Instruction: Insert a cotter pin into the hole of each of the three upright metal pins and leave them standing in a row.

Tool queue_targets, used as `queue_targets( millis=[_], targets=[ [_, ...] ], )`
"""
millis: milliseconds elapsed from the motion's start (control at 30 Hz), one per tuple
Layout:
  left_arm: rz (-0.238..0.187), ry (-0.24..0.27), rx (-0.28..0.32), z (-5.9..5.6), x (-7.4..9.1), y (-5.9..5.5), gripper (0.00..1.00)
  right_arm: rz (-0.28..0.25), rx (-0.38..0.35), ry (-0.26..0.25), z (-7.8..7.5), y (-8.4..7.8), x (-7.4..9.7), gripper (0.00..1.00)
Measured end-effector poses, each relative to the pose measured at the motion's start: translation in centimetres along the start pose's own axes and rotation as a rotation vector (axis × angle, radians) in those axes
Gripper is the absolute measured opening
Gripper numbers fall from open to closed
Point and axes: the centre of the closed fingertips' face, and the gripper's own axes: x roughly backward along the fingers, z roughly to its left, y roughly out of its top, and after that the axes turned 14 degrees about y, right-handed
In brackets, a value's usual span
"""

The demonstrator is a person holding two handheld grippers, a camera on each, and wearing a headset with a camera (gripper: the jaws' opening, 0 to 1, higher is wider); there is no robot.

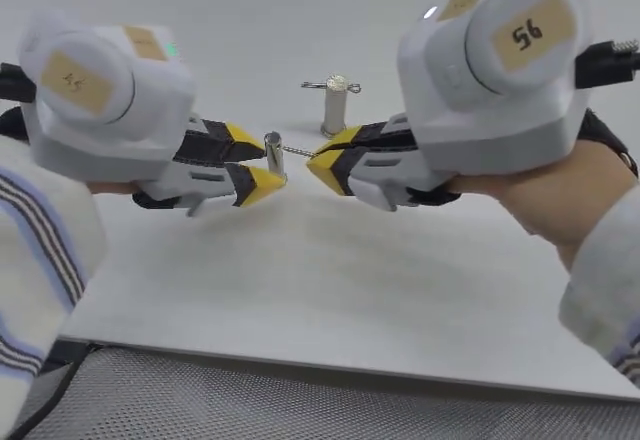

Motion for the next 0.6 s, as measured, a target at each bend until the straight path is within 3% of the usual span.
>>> queue_targets(
  millis=[233, 600],
  targets=[
    [-0.009, -0.001, 0.035, 0.01, -0.28, 0.31, 0.08, -0.005, -0.007, 0.004, 0.02, -0.01, 0.04, 0.02],
    [0.010, 0.015, 0.072, -0.17, -0.32, 0.21, 0.08, -0.014, -0.004, 0.005, 0.09, 0.24, -0.22, 0.02]
  ],
)
